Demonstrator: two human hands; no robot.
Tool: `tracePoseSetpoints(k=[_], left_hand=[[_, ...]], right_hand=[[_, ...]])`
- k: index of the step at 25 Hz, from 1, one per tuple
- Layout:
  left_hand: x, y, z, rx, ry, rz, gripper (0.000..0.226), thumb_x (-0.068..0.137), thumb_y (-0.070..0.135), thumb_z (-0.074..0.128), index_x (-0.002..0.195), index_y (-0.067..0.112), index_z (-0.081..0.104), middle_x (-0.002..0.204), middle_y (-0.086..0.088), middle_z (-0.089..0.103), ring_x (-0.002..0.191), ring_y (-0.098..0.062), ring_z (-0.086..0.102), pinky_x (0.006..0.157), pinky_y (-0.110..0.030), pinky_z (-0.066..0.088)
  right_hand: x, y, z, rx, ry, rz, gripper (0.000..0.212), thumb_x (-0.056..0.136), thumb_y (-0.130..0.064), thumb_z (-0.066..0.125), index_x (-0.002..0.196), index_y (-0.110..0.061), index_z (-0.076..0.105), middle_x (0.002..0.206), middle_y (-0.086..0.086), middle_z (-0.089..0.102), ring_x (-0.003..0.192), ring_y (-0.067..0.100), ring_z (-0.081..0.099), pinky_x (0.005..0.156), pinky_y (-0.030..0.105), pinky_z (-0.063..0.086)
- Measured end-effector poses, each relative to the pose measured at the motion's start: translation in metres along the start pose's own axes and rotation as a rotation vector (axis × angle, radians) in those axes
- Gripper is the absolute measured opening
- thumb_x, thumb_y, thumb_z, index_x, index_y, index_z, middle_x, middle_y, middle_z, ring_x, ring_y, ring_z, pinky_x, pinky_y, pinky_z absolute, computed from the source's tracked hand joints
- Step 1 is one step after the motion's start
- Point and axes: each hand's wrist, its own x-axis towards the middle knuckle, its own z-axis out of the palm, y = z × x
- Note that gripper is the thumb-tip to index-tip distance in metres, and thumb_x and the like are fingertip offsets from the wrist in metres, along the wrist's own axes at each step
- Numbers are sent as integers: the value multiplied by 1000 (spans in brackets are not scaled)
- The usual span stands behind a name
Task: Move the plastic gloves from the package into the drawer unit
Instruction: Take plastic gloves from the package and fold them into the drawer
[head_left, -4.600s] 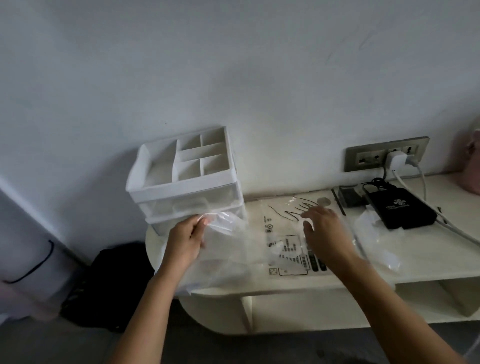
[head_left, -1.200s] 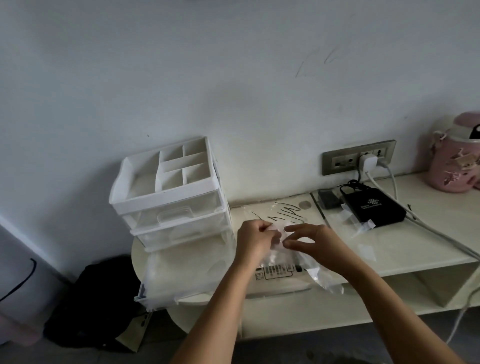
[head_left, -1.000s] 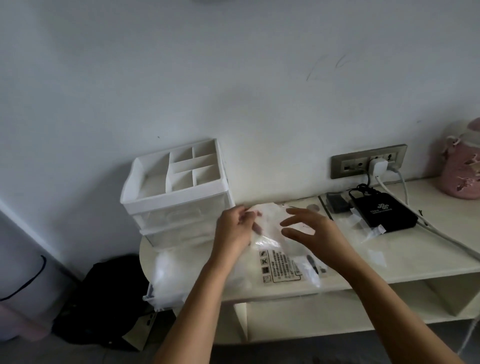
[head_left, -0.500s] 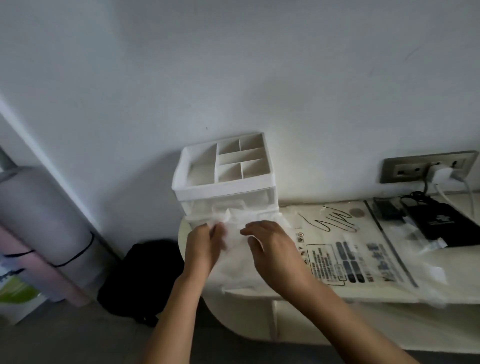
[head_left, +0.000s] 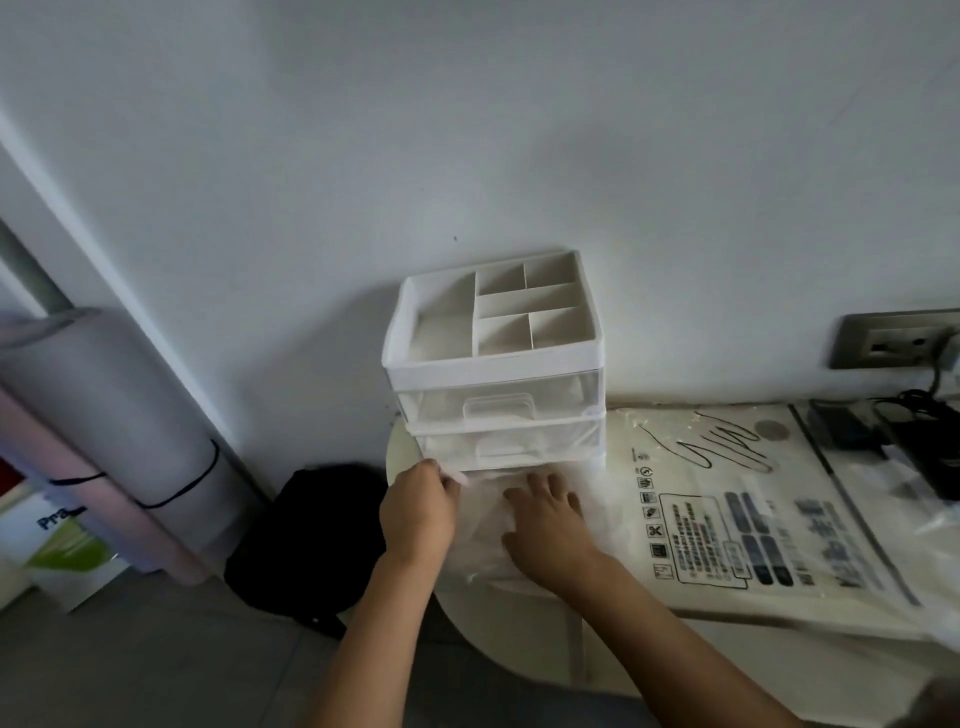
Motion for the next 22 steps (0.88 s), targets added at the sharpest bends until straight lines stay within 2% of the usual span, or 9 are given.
tracePoseSetpoints(k=[2, 4, 6, 9, 13, 14, 17, 19, 22], left_hand=[[-10, 4, -6, -76, 150, 36, 16, 90, 24, 62, 102, 14, 61, 98, -2, 66, 91, -20, 64, 72, -31, 50], [-21, 15, -6, -217, 180, 132, 13, 89, 24, 63, 95, 12, 62, 89, 1, 66, 81, -16, 64, 69, -28, 50], [-23, 26, 3, -237, -28, 150, 18, 94, 26, 56, 92, 9, 64, 88, -2, 68, 81, -17, 65, 73, -28, 51], [-10, 28, 23, -90, -293, 65, 22, 97, 16, 44, 107, 5, 60, 108, -12, 65, 101, -25, 60, 81, -26, 44], [-7, 22, 36, 140, -397, 40, 40, 96, 23, 44, 131, 5, 43, 134, -17, 46, 121, -31, 48, 100, -34, 39], [-7, 20, 37, 221, -396, 62, 49, 94, 33, 48, 135, 7, 39, 138, -16, 42, 126, -31, 43, 103, -34, 35], [0, 14, 46, 277, -475, 38, 92, 81, 65, 55, 149, 13, 20, 153, -12, 24, 141, -28, 23, 113, -35, 22], [3, 13, 51, 284, -516, 12, 110, 73, 73, 58, 153, 16, 8, 158, -10, 12, 144, -26, 15, 115, -35, 19], [6, 15, 52, 300, -547, -25, 115, 71, 71, 63, 153, 18, 2, 158, -12, 8, 144, -30, 17, 116, -37, 23]], right_hand=[[3, 0, 2, -17, -48, -7, 52, 90, -26, 49, 141, -21, 34, 155, 8, 13, 144, 32, 5, 117, 46, 7], [8, 1, 2, -40, -123, -32, 55, 93, -28, 47, 145, -24, 29, 158, 6, 8, 145, 31, 0, 116, 48, 2], [11, 3, 2, -35, -166, -74, 55, 96, -27, 43, 148, -27, 25, 158, 0, 13, 146, 29, 0, 115, 53, 5], [14, 3, 1, -28, -216, -125, 54, 97, -31, 44, 148, -29, 27, 157, -5, 18, 146, 28, 3, 112, 58, 13], [21, 12, -4, 56, -270, -183, 52, 92, -32, 54, 141, -20, 41, 151, 3, 30, 143, 27, 15, 113, 45, 19], [24, 16, -4, 162, -179, -154, 47, 92, -22, 53, 138, -14, 46, 147, 7, 36, 140, 27, 23, 112, 37, 22], [29, 25, -6, 775, 168, 265, 42, 87, 0, 44, 128, -7, 49, 132, 12, 46, 120, 26, 44, 97, 30, 37], [27, 23, -10, 1097, 235, 345, 40, 88, -1, 43, 126, -9, 48, 117, 9, 51, 106, 23, 49, 89, 31, 43], [27, 24, -12, 1274, 205, 389, 39, 89, -6, 43, 127, -8, 49, 117, 9, 56, 109, 27, 53, 97, 41, 45]])
